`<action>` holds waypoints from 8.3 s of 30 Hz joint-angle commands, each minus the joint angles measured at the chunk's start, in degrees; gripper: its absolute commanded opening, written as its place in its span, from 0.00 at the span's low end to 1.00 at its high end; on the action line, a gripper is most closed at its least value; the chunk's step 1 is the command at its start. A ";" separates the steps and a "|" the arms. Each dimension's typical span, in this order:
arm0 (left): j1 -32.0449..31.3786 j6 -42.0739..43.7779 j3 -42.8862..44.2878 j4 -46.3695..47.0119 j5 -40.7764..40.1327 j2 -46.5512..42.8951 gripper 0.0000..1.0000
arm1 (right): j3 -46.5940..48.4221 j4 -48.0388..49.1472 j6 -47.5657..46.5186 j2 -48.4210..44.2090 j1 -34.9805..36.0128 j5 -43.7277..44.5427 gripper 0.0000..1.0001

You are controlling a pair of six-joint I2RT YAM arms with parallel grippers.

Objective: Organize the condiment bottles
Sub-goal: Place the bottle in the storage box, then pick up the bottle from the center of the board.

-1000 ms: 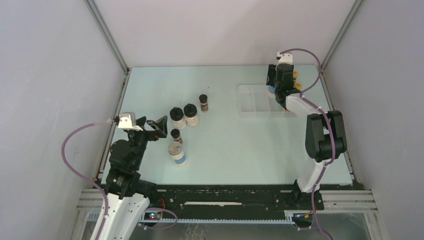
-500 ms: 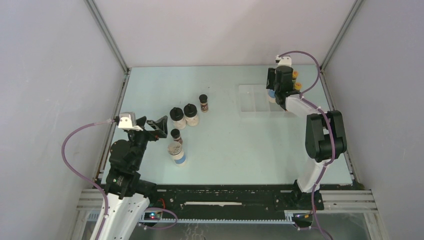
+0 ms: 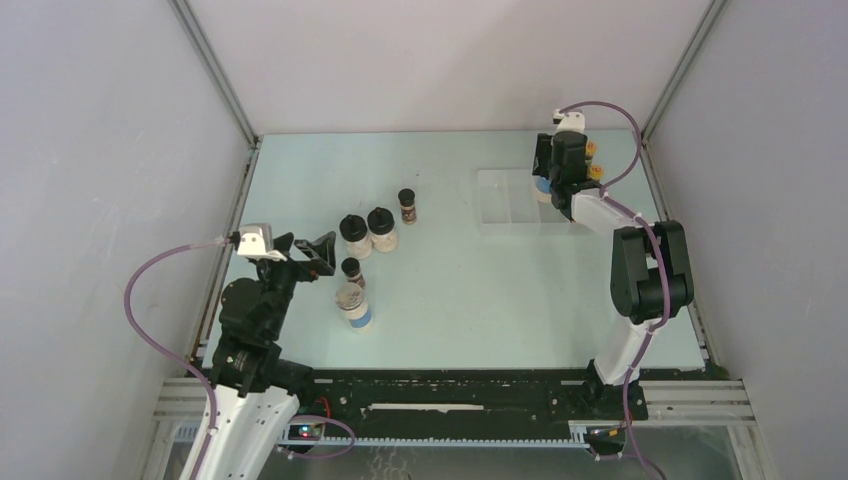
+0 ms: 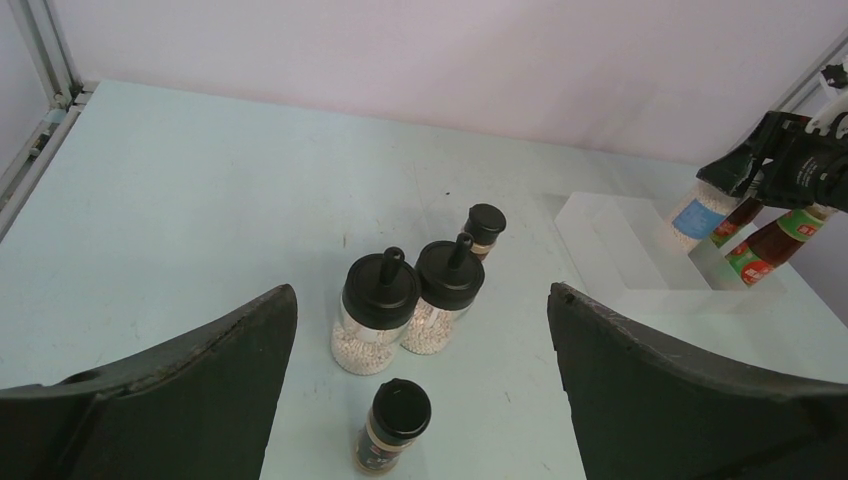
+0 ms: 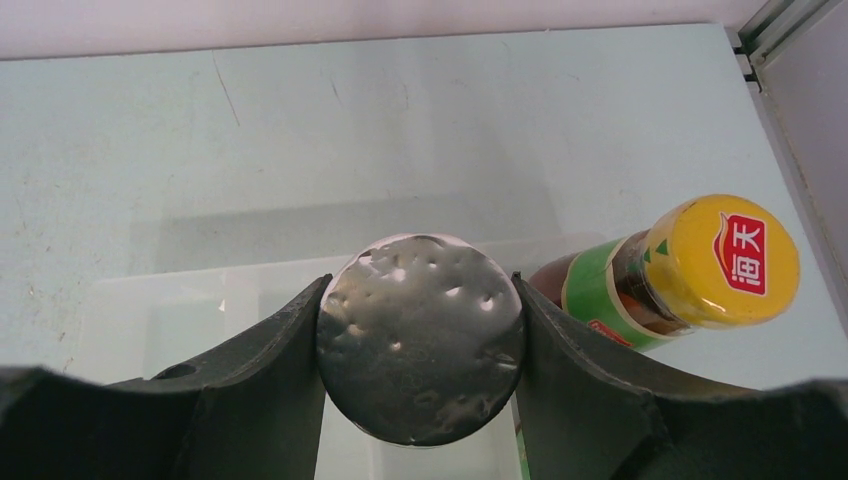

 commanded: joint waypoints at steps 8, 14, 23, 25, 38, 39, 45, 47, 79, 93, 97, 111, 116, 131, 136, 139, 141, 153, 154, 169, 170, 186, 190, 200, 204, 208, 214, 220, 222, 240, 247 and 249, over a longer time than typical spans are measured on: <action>-0.22 0.52 -0.44 1.46 1.36 1.58 1.00 | 1.86 8.00 1.86 2.56 -0.99 -0.79 0.00; -0.22 0.52 -0.40 1.64 1.53 1.94 1.00 | 2.66 8.42 1.85 3.86 -1.08 -0.67 0.00; -0.22 0.61 -0.46 1.63 1.61 2.23 1.00 | 3.21 9.56 1.62 4.24 -0.99 -0.03 0.00; -0.22 0.61 -0.46 1.63 1.63 2.10 1.00 | 3.75 9.40 1.43 4.53 -0.99 0.04 0.00; -0.22 0.66 -0.42 1.68 1.77 2.24 1.00 | 4.24 9.02 0.93 6.25 -0.84 0.99 0.00; -0.22 0.69 -0.46 1.64 1.80 2.24 1.00 | 4.29 8.91 0.89 6.33 -0.77 1.19 0.00; -0.22 0.61 -0.47 1.61 1.85 2.17 1.00 | 4.25 8.71 0.15 6.35 -0.06 2.48 0.35; -0.22 0.62 -0.47 1.67 1.81 2.24 1.00 | 4.21 8.76 0.06 6.14 0.02 2.62 0.53; -0.26 0.53 -0.64 1.29 2.06 -0.41 1.00 | 4.25 7.53 -3.67 -4.45 1.84 6.23 0.77; -0.22 0.25 -0.20 1.07 0.88 -1.93 1.00 | -6.18 -0.36 -4.01 -23.29 18.40 -4.83 0.77; -0.22 -0.09 -0.24 0.93 0.53 -3.46 1.00 | -11.85 -1.14 -0.44 -28.79 25.82 -11.73 0.78; -0.22 -2.62 0.02 0.61 -2.74 -6.92 1.00 | -16.00 -9.36 -2.30 -32.86 54.64 -14.07 0.80; -0.22 -2.47 0.06 0.58 -3.14 -7.53 1.00 | -16.00 -7.01 -3.20 -29.85 60.88 -18.04 0.83; -0.24 -2.55 0.15 0.06 -3.23 -9.10 1.00 | -6.33 -6.33 -8.20 -16.88 65.98 -22.47 0.93; -0.22 -2.67 0.13 -0.13 -3.43 -10.04 1.00 | -3.65 -7.64 -9.27 -14.65 65.32 -22.93 0.95; -0.22 -3.13 0.15 -0.04 -3.25 -10.37 1.00 | -2.56 -8.46 -9.42 -13.45 64.65 -22.93 0.96; -0.26 -3.38 0.06 0.30 -2.97 -10.60 1.00 | -2.03 -8.74 -9.43 -12.93 63.92 -22.85 0.98; -0.30 -3.24 -0.07 0.41 -2.58 -12.28 1.00 | 2.54 -11.31 -9.82 -9.18 59.23 -26.89 1.00; -0.43 -3.23 -0.03 0.40 -2.59 -12.39 1.00 | 2.99 -11.59 -9.76 -8.75 58.86 -27.29 1.00; -1.10 -3.25 -0.11 0.59 -2.02 -12.57 1.00 | 8.64 -14.88 -9.66 -3.22 54.77 -32.25 1.00; -1.16 -3.21 -0.11 0.66 -2.01 -12.53 1.00 | 8.96 -15.07 -9.72 -2.91 54.66 -32.46 1.00; -1.71 -3.23 -0.20 0.66 -2.24 -12.22 1.00 | 10.84 -14.65 -8.57 0.82 54.38 -35.44 1.00; -1.71 -3.34 -0.20 0.64 -2.10 -12.17 1.00 | 11.22 -14.81 -8.43 1.53 54.47 -36.10 1.00; -1.80 -3.26 -0.21 0.59 -2.23 -12.17 1.00 | 12.88 -15.28 -8.42 3.67 54.31 -36.95 1.00; -1.89 -3.19 -0.20 0.62 -2.24 -12.17 1.00 | 13.62 -15.56 -8.41 4.31 53.99 -37.66 1.00; -2.05 -3.09 -0.21 0.51 -2.23 -12.17 1.00 | 14.50 -16.08 -8.47 5.05 53.73 -38.35 0.97; -2.15 -2.99 -0.20 0.40 -2.38 -12.17 1.00 | 15.31 -16.79 -8.29 5.92 53.07 -40.00 0.86; -2.24 -2.91 -0.20 0.40 -2.37 -12.08 1.00 | 15.68 -17.19 -7.88 6.56 52.47 -41.44 0.75; -2.24 -2.91 -0.20 0.41 -2.39 -12.06 1.00 | 15.77 -17.42 -7.79 6.81 52.37 -41.82 0.70; -2.24 -2.84 -0.11 0.32 -3.07 -11.74 1.00 | 16.13 -18.78 -8.36 3.67 52.01 -42.02 0.00; -2.24 -2.81 -0.11 0.21 -3.54 -11.84 1.00 | 14.90 -18.76 -7.74 -1.37 50.56 -40.13 0.00; -2.24 -2.75 -0.11 0.27 -3.50 -11.86 1.00 | 14.57 -18.88 -7.35 -2.60 49.84 -39.61 0.00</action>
